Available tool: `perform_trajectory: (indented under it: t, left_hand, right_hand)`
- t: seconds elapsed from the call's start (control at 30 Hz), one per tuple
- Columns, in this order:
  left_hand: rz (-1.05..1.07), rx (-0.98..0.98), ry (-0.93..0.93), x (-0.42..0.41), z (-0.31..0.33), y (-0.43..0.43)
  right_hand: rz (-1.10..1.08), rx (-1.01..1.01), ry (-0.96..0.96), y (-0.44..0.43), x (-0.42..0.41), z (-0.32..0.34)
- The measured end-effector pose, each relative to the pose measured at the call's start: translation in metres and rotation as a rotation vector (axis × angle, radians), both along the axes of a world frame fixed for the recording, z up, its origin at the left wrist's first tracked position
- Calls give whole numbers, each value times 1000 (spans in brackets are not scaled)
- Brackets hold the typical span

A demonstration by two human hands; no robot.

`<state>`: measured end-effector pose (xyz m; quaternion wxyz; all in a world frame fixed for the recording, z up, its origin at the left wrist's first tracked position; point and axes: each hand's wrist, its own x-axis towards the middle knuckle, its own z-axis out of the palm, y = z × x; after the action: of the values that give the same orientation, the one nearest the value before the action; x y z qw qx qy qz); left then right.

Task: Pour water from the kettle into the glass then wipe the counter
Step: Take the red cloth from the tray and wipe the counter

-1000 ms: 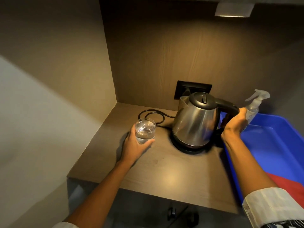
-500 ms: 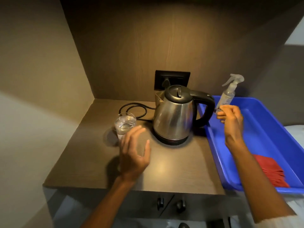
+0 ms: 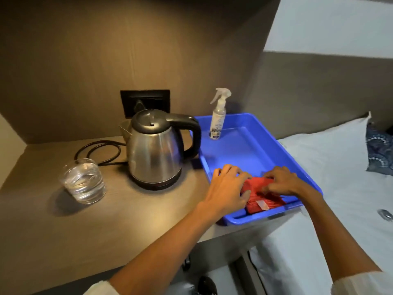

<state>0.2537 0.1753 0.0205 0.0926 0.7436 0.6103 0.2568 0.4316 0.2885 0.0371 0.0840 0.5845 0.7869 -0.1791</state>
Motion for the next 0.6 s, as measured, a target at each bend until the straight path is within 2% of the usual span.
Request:
perform_trajectory:
  t: [0.07, 0.1, 0.2, 0.27, 0.33, 0.43, 0.6]
  left_hand:
    - [14, -78, -72, 0, 0, 5]
    - [27, -111, -181, -1, 1, 3]
    - [80, -205, -679, -12, 14, -17]
    - [124, -143, -949, -23, 22, -38]
    - [220, -76, -1090, -39, 27, -62]
    - [444, -30, -1087, -70, 15, -99]
    - [751, -37, -1173, -113, -18, -156]
  right_hand:
    - [46, -39, 228, -8, 2, 14]
    - [72, -92, 392, -15, 3, 25]
    - [161, -236, 837, -35, -1, 57]
    - [166, -257, 1019, -46, -16, 67]
    - [119, -281, 1161, -56, -44, 62]
    - [77, -277, 1207, -82, -101, 34]
    - [180, -88, 990, -132, -175, -10]
